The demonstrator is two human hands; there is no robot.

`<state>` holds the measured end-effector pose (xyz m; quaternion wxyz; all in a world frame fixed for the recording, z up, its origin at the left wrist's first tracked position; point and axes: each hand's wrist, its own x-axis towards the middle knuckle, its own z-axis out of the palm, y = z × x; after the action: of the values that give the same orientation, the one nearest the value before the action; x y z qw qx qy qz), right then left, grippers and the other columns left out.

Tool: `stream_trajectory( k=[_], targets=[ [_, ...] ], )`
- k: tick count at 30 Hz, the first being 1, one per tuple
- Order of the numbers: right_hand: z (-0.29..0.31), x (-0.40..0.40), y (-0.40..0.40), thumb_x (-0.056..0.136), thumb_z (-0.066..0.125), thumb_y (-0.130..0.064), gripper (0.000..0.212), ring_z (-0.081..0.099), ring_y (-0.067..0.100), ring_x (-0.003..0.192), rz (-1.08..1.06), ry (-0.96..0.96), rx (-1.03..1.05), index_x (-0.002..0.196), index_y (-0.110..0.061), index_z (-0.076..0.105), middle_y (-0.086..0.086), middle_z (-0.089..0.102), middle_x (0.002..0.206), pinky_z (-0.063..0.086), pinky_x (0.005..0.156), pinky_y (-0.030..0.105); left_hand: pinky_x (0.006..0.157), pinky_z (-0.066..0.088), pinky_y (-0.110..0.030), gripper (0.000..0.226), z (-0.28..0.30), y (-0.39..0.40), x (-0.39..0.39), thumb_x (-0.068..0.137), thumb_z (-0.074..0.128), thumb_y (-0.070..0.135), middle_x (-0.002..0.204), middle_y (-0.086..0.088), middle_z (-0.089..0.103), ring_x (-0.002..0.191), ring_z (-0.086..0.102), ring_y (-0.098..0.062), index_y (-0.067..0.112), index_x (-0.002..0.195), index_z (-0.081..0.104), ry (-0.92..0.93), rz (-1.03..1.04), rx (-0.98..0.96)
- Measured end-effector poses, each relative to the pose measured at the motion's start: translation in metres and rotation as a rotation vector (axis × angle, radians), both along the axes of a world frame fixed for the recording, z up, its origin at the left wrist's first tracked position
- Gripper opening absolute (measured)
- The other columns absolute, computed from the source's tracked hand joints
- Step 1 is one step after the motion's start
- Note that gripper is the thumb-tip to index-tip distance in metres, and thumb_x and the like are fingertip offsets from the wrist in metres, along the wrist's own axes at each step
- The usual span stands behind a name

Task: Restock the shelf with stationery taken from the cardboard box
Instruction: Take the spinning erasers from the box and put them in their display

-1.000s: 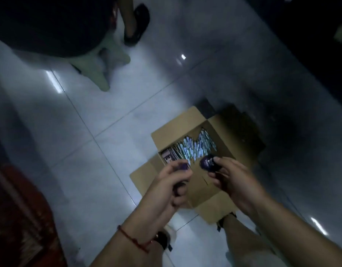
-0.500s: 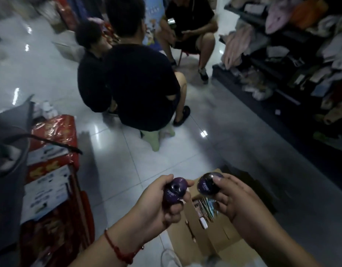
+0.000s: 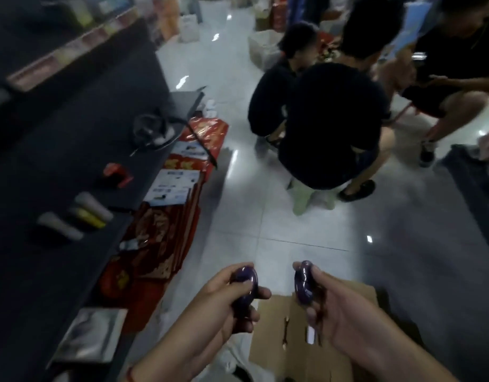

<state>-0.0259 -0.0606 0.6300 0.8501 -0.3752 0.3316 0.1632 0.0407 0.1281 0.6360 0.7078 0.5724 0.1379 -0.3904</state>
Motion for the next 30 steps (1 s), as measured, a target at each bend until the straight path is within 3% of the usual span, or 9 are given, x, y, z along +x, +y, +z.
stream_trajectory(
  k=[4,7,11,15,18,23,27,30],
  targets=[
    [0.015,0.019,0.043,0.076,0.07,-0.015,0.032,0.063,0.013,0.074,0.269,-0.182,-0.267,0.108,-0.018,0.075,0.003,0.073,0.091,0.047,0.06,0.025,0.044,0.04,-0.027,0.029,0.011,0.059,-0.012,0.098,0.05,0.003,0.089,-0.018,0.072,0.051,0.053,-0.022,0.021,0.118,0.059,-0.156,0.168,0.12],
    [0.03,0.038,0.087,0.085,0.07,-0.006,0.029,0.062,0.004,0.065,0.456,-0.355,-0.566,0.104,-0.027,0.074,-0.006,0.074,0.089,0.05,0.061,0.018,0.048,0.039,-0.026,0.026,0.02,0.109,-0.016,0.096,0.055,0.011,0.087,-0.007,0.073,0.055,0.054,-0.016,0.029,0.115,0.061,-0.341,0.251,0.315],
    [0.047,0.062,0.157,0.08,0.074,-0.004,0.034,0.061,0.002,0.064,0.586,-0.542,-0.712,0.097,-0.033,0.073,-0.011,0.073,0.085,0.048,0.063,0.013,0.051,0.039,-0.025,0.018,0.033,0.182,-0.025,0.094,0.058,0.024,0.081,0.003,0.071,0.055,0.053,-0.011,0.038,0.105,0.063,-0.487,0.304,0.458],
    [0.057,0.088,0.244,0.078,0.077,-0.01,0.035,0.068,0.006,0.075,0.699,-0.663,-0.699,0.099,-0.037,0.072,-0.012,0.074,0.09,0.049,0.063,0.016,0.052,0.042,-0.025,0.014,0.045,0.272,-0.028,0.095,0.058,0.025,0.08,0.0,0.07,0.053,0.052,-0.013,0.036,0.102,0.064,-0.555,0.441,0.558],
    [0.067,0.113,0.321,0.08,0.076,-0.011,0.027,0.067,0.003,0.07,0.733,-0.707,-0.631,0.097,-0.032,0.074,-0.009,0.075,0.088,0.048,0.058,0.014,0.053,0.044,-0.026,0.015,0.062,0.357,-0.029,0.096,0.058,0.026,0.078,-0.002,0.07,0.053,0.054,-0.008,0.038,0.095,0.065,-0.63,0.529,0.665],
    [0.091,0.152,0.451,0.079,0.074,-0.021,0.025,0.071,0.015,0.094,0.801,-0.791,-0.516,0.099,-0.036,0.075,-0.004,0.075,0.099,0.052,0.089,0.033,0.053,0.044,-0.018,0.009,0.101,0.498,-0.029,0.095,0.059,0.03,0.079,0.003,0.07,0.054,0.057,-0.001,0.036,0.096,0.064,-0.762,0.658,0.908],
    [0.122,0.185,0.548,0.083,0.071,-0.021,0.024,0.07,0.015,0.093,0.851,-0.914,-0.48,0.102,-0.036,0.075,-0.004,0.075,0.101,0.052,0.079,0.032,0.06,0.048,-0.021,0.006,0.132,0.592,-0.02,0.095,0.057,0.039,0.085,0.013,0.068,0.064,0.061,-0.001,0.041,0.099,0.061,-0.804,0.683,1.102],
    [0.143,0.211,0.615,0.085,0.07,-0.02,0.023,0.07,0.013,0.095,0.904,-1.015,-0.451,0.103,-0.034,0.075,-0.006,0.075,0.101,0.054,0.083,0.032,0.06,0.048,-0.022,0.006,0.146,0.648,-0.011,0.095,0.055,0.043,0.084,0.016,0.066,0.067,0.061,-0.001,0.045,0.1,0.058,-0.813,0.701,1.212]
  ],
)
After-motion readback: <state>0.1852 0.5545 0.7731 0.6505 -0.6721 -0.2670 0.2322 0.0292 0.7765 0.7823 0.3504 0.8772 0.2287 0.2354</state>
